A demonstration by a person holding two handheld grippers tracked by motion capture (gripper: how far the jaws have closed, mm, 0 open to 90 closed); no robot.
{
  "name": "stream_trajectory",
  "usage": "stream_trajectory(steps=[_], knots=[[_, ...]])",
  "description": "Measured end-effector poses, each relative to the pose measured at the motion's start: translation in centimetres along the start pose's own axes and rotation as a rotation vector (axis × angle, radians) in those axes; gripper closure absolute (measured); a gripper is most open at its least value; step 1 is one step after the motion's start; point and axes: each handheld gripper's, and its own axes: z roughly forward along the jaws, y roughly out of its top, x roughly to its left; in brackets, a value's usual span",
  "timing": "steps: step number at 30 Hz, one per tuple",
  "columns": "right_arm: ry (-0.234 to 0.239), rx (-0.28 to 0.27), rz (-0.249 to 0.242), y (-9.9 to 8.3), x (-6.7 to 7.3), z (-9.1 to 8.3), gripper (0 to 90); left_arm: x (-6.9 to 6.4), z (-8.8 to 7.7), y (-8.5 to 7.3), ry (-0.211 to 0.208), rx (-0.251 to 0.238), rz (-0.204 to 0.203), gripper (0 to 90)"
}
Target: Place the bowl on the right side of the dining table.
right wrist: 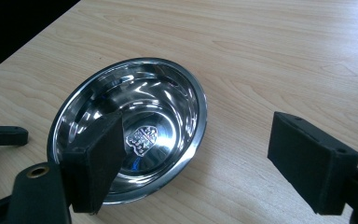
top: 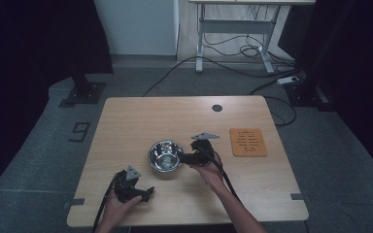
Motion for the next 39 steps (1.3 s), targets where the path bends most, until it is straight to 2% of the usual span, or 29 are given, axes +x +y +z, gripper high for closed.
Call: stream_trajectory(steps=[11,19,29,39], knots=[[0.007,0.017,0.021,0.1,-0.1,0.7,18.8,0.0,0.0,0.0,0.000,0.000,0.000,0.0],[0.002,0.036,0.009,0.4,0.3,1.8,18.8,0.0,0.0,0.0,0.000,0.000,0.000,0.0],[-0.019,0.085,0.006,0.1,0.5,4.0,19.2,0.0,0.0,0.0,0.000,-0.001,-0.001,0.0],[-0.027,0.114,0.011,-0.3,0.4,4.9,23.5,0.0,0.0,0.0,0.000,-0.001,-0.001,0.0]])
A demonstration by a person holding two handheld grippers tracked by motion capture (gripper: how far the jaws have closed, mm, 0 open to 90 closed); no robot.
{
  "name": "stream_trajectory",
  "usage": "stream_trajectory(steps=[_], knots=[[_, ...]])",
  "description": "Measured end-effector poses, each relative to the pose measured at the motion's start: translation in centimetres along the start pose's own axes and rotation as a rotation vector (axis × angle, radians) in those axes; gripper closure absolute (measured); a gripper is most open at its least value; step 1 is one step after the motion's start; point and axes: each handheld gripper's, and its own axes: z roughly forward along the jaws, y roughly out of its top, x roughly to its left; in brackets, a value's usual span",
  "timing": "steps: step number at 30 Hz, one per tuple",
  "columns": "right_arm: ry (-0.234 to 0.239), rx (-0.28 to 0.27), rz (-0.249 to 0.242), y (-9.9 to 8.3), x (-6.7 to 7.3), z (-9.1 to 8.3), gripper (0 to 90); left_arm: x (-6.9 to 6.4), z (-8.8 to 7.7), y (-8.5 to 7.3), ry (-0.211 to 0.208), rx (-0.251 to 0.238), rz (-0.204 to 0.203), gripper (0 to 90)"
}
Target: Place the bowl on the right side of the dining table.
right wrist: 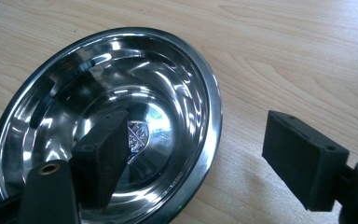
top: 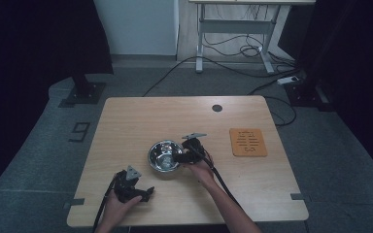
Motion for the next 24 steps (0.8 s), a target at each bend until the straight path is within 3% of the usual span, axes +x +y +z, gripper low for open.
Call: stream_trajectory(steps=[10,24], knots=[[-0.002,0.015,-0.005,-0.5,-0.3,0.6,39.4,0.0,0.0,0.0,0.000,0.001,0.001,0.0],[0.052,0.029,0.042,-0.7,-1.0,0.9,60.6,0.0,0.0,0.0,0.000,0.001,0.001,0.0]])
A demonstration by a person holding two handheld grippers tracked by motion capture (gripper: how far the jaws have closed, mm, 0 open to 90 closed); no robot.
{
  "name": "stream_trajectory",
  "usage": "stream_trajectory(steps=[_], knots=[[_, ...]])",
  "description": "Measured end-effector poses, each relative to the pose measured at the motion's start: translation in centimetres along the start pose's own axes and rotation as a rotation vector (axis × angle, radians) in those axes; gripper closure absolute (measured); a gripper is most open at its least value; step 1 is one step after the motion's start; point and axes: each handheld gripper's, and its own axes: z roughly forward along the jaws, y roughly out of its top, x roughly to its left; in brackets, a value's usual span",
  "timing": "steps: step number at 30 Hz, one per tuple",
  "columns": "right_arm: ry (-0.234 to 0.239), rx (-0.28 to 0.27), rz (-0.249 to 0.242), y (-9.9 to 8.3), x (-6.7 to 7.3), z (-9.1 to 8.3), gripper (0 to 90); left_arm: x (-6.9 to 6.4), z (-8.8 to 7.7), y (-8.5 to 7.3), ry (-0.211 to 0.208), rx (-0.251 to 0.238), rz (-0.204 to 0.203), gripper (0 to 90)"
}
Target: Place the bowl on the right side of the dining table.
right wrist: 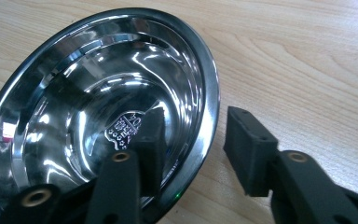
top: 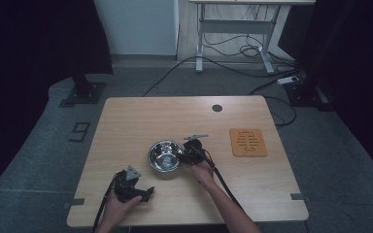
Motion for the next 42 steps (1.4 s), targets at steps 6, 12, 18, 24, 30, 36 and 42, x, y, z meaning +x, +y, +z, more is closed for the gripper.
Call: stream_trajectory(steps=[6,12,18,24,30,36,42], knots=[[0.032,-0.002,0.015,0.1,-0.2,0.0,70.4,0.0,0.0,0.0,0.000,0.000,0.000,0.0],[0.067,-0.013,0.091,0.3,-1.0,-0.2,78.0,0.0,0.0,0.0,0.000,0.000,0.000,0.0],[0.116,-0.034,0.145,0.5,-1.6,-0.6,81.7,0.0,0.0,0.0,-0.001,0.000,0.001,0.0],[0.149,-0.058,0.175,0.4,-1.9,-0.7,82.8,0.0,0.0,0.0,-0.001,0.000,0.001,0.0],[0.159,-0.079,0.176,0.4,-1.9,-1.0,83.1,0.0,0.0,0.0,-0.001,0.000,0.001,0.0],[0.156,-0.092,0.175,0.2,-2.1,-1.2,83.1,0.0,0.0,0.0,-0.001,0.000,0.001,0.0],[0.166,-0.105,0.191,0.1,-2.6,-1.8,83.1,0.0,0.0,0.0,-0.001,0.000,0.001,0.0]])
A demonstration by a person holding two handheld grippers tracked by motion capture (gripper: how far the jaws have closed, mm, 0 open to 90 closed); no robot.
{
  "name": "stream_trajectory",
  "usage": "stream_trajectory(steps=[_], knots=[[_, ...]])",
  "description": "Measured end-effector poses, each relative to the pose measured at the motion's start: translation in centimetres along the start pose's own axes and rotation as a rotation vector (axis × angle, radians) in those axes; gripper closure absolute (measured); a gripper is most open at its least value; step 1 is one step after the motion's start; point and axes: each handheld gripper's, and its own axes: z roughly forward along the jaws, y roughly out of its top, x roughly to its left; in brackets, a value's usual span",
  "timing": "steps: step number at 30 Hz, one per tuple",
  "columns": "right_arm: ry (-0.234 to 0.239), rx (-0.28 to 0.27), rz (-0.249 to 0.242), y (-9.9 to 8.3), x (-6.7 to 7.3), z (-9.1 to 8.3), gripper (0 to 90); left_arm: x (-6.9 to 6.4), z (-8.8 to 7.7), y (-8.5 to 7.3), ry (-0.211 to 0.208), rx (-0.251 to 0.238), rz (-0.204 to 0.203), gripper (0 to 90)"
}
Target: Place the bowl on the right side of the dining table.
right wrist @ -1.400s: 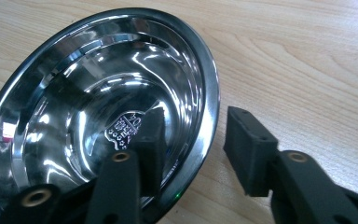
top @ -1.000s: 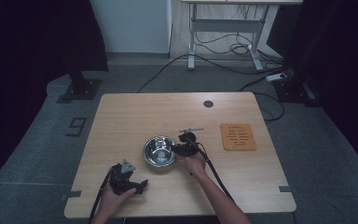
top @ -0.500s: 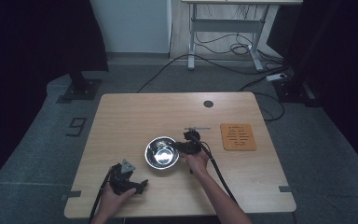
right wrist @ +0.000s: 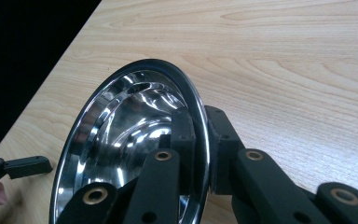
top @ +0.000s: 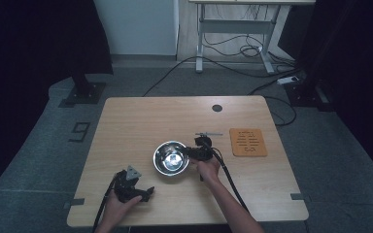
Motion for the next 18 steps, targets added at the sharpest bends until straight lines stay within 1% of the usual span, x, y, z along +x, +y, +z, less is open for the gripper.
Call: stream_trajectory(steps=[8,14,18], knots=[[0.022,-0.020,0.016,-0.1,-0.4,-1.2,83.2,0.0,0.0,0.0,0.000,-0.002,-0.002,0.0],[0.038,-0.042,0.019,-0.3,-0.9,-2.3,83.2,0.0,0.0,0.0,0.000,-0.001,0.000,0.0],[0.044,-0.049,0.018,-0.4,-1.0,-2.7,83.2,0.0,0.0,0.0,0.000,0.000,0.000,0.0]])
